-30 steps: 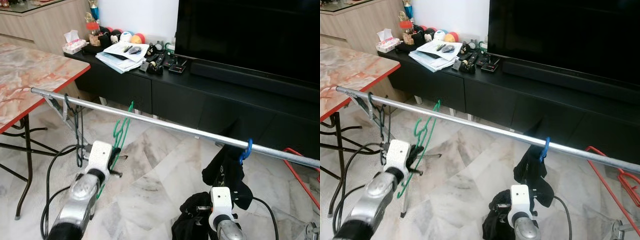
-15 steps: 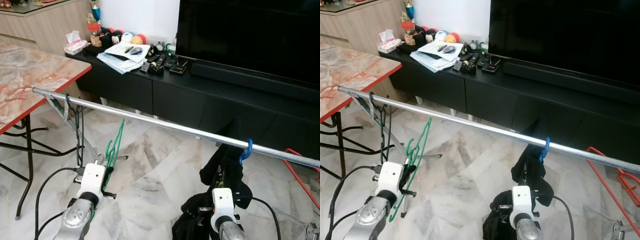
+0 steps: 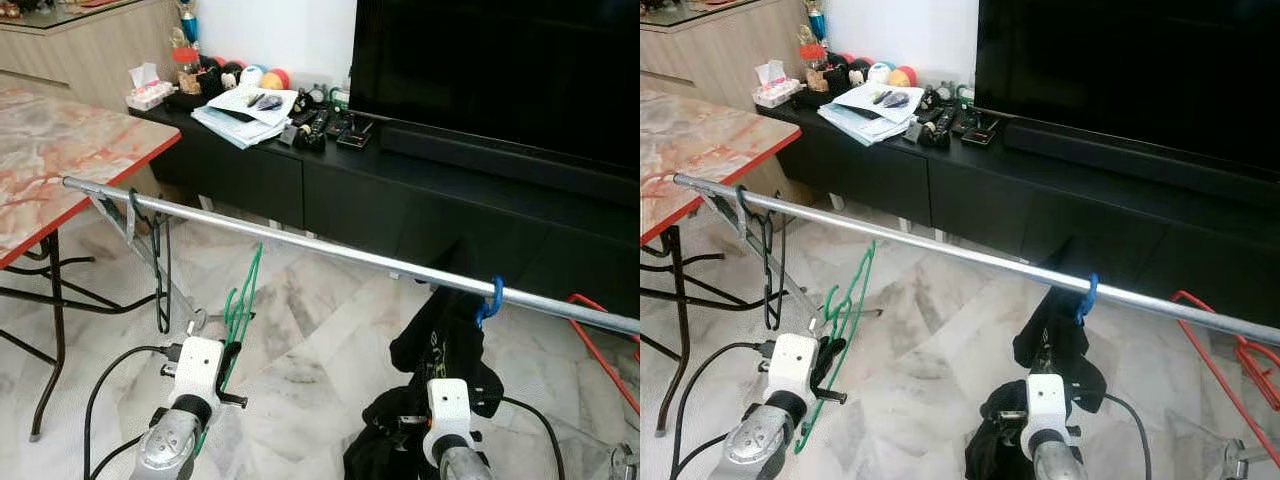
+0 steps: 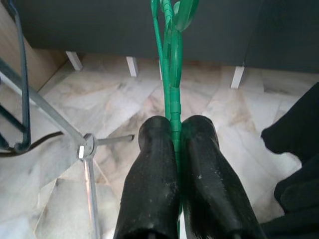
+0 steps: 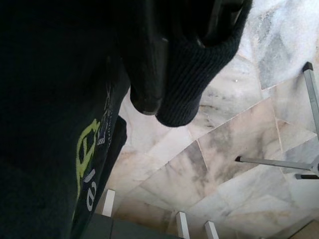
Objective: Hang hanger
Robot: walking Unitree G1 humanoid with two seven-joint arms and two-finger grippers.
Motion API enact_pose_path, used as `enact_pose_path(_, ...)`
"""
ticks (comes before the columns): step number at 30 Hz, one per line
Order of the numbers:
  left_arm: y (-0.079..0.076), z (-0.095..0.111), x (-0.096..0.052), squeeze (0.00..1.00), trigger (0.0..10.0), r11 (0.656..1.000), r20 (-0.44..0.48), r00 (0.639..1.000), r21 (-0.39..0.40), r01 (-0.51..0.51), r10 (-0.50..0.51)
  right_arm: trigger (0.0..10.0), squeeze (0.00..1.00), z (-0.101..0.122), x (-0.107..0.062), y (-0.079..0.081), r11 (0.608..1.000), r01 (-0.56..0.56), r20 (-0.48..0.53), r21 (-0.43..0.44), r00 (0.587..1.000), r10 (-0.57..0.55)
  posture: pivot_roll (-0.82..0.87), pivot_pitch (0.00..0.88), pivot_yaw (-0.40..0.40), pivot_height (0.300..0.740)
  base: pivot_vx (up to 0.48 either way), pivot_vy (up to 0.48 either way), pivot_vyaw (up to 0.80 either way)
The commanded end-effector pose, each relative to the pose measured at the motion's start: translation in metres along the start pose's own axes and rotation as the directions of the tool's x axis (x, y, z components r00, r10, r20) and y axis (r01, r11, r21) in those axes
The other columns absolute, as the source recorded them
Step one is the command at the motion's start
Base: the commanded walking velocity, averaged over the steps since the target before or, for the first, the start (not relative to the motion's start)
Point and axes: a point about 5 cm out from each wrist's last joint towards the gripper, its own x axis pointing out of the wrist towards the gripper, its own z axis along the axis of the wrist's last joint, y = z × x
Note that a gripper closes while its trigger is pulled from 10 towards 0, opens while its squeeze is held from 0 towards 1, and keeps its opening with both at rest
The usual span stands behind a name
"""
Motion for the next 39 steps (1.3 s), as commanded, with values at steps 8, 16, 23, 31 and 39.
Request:
enact_pose_path(8,0.0,-0.003,-0.007,0.0,10.0,1.0,-0.023,1.0,-0.013,-0.02,0.019,10.0,0.0,-0.003,-0.005,-0.007,0.999,0.03,0.019,0.045,0.999,-0.031,-0.06,0.067,0.025,0.74,0.0,0.0,0.0)
enact_pose_path(16,0.0,-0.004,-0.01,0.0,10.0,0.999,-0.032,0.999,-0.025,-0.032,0.031,10.0,0.0,-0.005,-0.006,-0.007,0.999,0.017,0.017,0.049,1.0,-0.018,-0.05,0.085,0.017,0.74,0.0,0.0,-0.65)
enact_pose_path(23,0.003,-0.004,-0.009,0.0,10.0,0.998,-0.046,0.997,-0.024,-0.061,0.06,10.0,0.0,-0.013,-0.007,-0.014,0.999,0.023,-0.031,0.047,0.999,-0.021,-0.04,0.083,0.019,0.74,0.0,0.0,-0.28)
enact_pose_path(31,0.005,-0.002,-0.005,0.0,10.0,0.996,-0.05,0.995,-0.03,-0.083,0.082,10.0,0.0,-0.014,-0.006,-0.01,0.998,0.019,-0.051,0.054,0.999,-0.016,-0.03,0.078,0.024,0.74,0.0,0.0,0.0)
enact_pose_path(39,0.006,-0.004,-0.005,0.0,10.0,0.995,-0.067,0.993,-0.041,-0.095,0.093,10.0,0.0,-0.014,-0.004,-0.008,0.999,0.016,-0.063,0.045,0.998,-0.013,-0.04,0.067,0.029,0.74,0.0,0.0,0.0)
